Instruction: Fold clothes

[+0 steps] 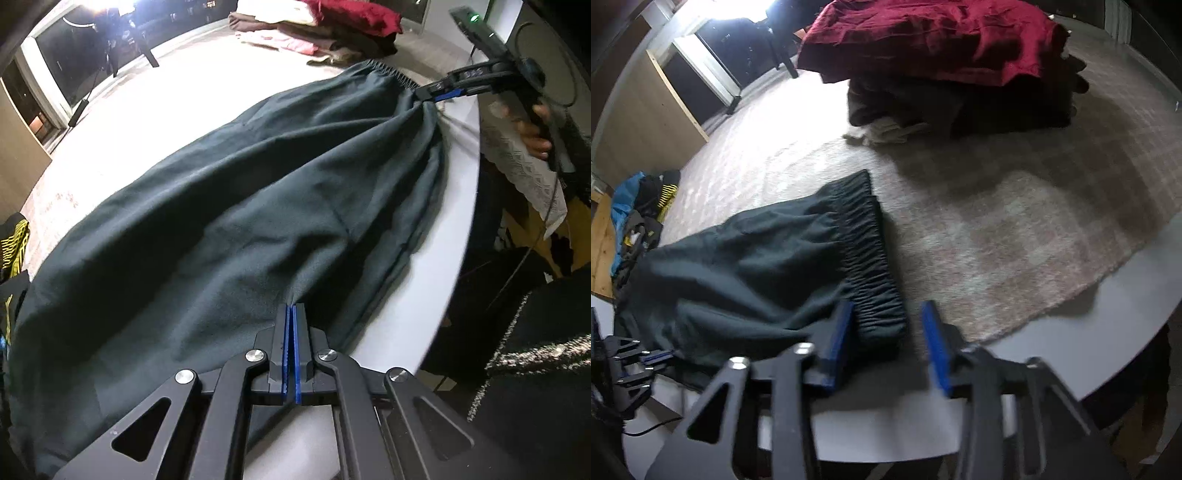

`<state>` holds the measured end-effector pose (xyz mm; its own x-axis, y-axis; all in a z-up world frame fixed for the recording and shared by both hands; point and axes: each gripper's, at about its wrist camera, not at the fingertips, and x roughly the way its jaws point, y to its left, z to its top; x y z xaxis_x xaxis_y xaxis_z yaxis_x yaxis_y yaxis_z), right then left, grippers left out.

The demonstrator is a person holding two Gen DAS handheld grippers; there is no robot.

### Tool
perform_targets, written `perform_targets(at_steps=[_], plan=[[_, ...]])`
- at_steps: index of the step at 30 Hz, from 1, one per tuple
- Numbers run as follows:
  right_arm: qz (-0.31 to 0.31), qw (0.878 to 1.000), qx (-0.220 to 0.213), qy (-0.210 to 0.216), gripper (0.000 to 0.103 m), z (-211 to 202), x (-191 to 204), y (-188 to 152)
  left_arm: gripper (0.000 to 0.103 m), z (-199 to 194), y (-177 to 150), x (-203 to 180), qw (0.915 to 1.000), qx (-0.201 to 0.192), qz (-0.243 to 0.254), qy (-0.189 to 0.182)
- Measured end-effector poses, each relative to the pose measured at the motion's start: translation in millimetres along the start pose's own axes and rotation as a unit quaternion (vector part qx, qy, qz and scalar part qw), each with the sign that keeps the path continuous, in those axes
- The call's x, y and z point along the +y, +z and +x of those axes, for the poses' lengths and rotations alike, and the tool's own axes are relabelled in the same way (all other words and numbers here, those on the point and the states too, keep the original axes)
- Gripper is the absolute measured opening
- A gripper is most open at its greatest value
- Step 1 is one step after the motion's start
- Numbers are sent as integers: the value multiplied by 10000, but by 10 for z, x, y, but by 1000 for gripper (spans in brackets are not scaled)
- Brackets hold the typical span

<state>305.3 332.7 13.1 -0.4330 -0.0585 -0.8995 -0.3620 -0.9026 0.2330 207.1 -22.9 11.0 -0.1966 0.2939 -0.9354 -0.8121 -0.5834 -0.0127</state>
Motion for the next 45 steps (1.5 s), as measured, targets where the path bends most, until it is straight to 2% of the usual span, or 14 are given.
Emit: perform_targets(at_steps=[4,5,6,7,13,17,19,20,23,26,29,37,42,45], plan=[[-220,9997,68,-83,61,72,51,-40,1,-223,-16,-75,9999,-102,23,-52],[-318,9995,47,-46,56,81,92,-55,1,-262,-19,-96,9999,-117,22,-82],[-417,9991,27,-10,32,91,133,-70,1,-251,-15,-120,9998,-107,-1,-157],[-516,9987,7,27,28,100,175,-85,1,-235,-19,-135,9997,-84,-39,-213],[-465,9983,179,290,26,46,56,-72,1,-46,-173,-116,9980,262,-514,-256],[-816,9963,249,-57,26,36,129,-82,2,-121,-232,-14,9954,265,-889,-220],[-931,9947,351,-270,34,-44,139,-31,6,-340,-277,133,9933,89,-1155,-31],[-930,9945,329,-361,40,-111,129,5,6,-483,-332,254,9904,-3,-1368,181],[-902,9950,-232,-372,41,-438,149,154,6,-822,-579,629,9767,-181,-2017,712],[-1041,9924,-614,239,41,-687,379,320,6,-1112,-926,1048,9549,-248,-2629,1358],[-1628,9811,-663,808,41,-734,950,429,6,-1259,-1271,1448,9319,-189,-3084,1899],[-3362,9260,-88,1714,41,-159,3179,172,5,-1183,-1962,1942,9327,-46,-3236,1593],[-3685,9024,373,2199,41,324,4448,336,6,-1135,-2394,2251,9325,43,-3330,1400],[-3672,8915,898,2498,41,768,5198,587,6,-1132,-2608,2418,9327,8,-3373,1278]])
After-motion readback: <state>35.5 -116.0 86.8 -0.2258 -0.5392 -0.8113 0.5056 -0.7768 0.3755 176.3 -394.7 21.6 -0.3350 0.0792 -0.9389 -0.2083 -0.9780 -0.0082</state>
